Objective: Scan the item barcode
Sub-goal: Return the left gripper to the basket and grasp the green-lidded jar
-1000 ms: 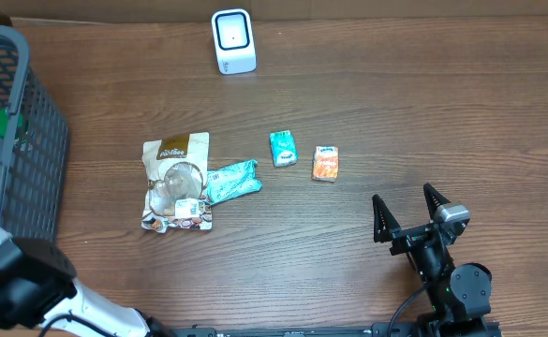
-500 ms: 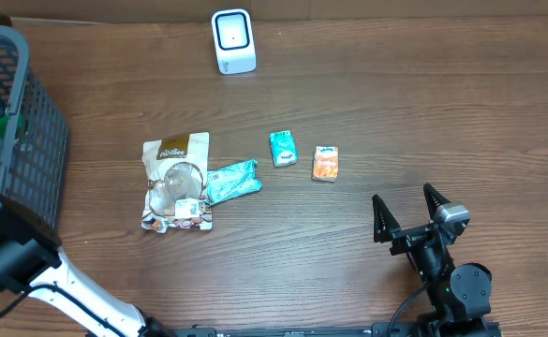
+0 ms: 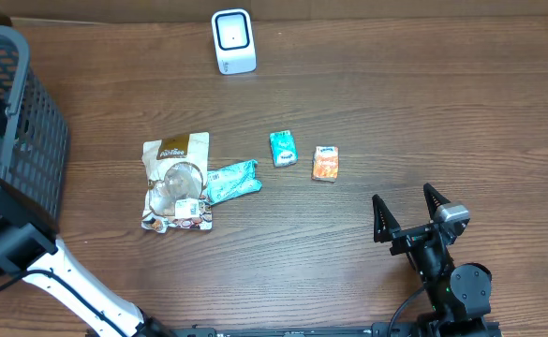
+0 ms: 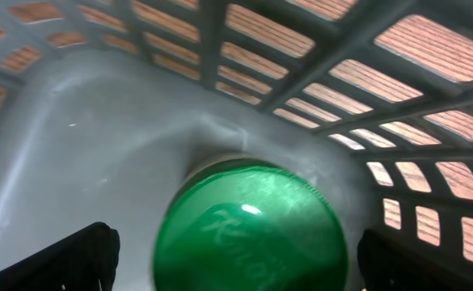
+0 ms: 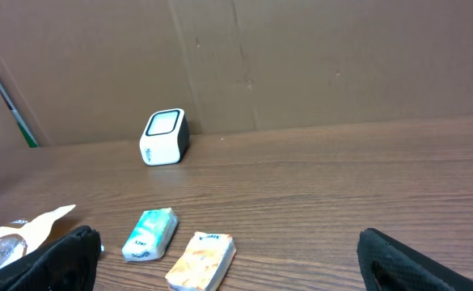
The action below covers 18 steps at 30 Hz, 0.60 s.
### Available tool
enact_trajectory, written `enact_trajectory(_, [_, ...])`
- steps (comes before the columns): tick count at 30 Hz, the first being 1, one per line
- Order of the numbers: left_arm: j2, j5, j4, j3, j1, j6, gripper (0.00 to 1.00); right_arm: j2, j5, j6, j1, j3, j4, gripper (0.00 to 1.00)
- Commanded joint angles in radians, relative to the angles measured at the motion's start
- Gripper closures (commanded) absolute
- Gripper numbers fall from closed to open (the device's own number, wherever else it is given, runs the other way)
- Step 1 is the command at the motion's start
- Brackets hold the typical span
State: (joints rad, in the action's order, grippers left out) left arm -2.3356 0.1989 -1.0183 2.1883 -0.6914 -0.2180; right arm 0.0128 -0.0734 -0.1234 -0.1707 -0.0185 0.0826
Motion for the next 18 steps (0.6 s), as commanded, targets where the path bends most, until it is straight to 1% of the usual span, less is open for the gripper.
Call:
enact_trajectory(1, [-0.027, 0.007, 0.004, -0.002, 0.014, -0.026, 0.05, -0.01, 0.002, -0.004, 0.002, 0.011, -0.005, 0.0])
enact_trajectory(7, [-0.03, 0.004, 0.003, -0.002, 0.014, -0.025, 0.15, -0.01, 0.002, -0.004, 0.002, 0.011, -0.005, 0.0])
enact_trajectory(10, [-0.03, 0.004, -0.006, -0.002, 0.014, -0.021, 0.23, -0.01, 0.002, -0.004, 0.002, 0.011, -0.005, 0.0])
enact_trajectory(12, [-0.03, 0.003, -0.013, -0.002, 0.014, -0.021, 0.31, -0.01, 0.002, -0.004, 0.002, 0.011, -0.005, 0.0])
enact_trajectory(18, [-0.03, 0.003, -0.022, -0.002, 0.014, -0.021, 0.45, -0.01, 0.002, -0.004, 0.002, 0.011, -0.005, 0.0])
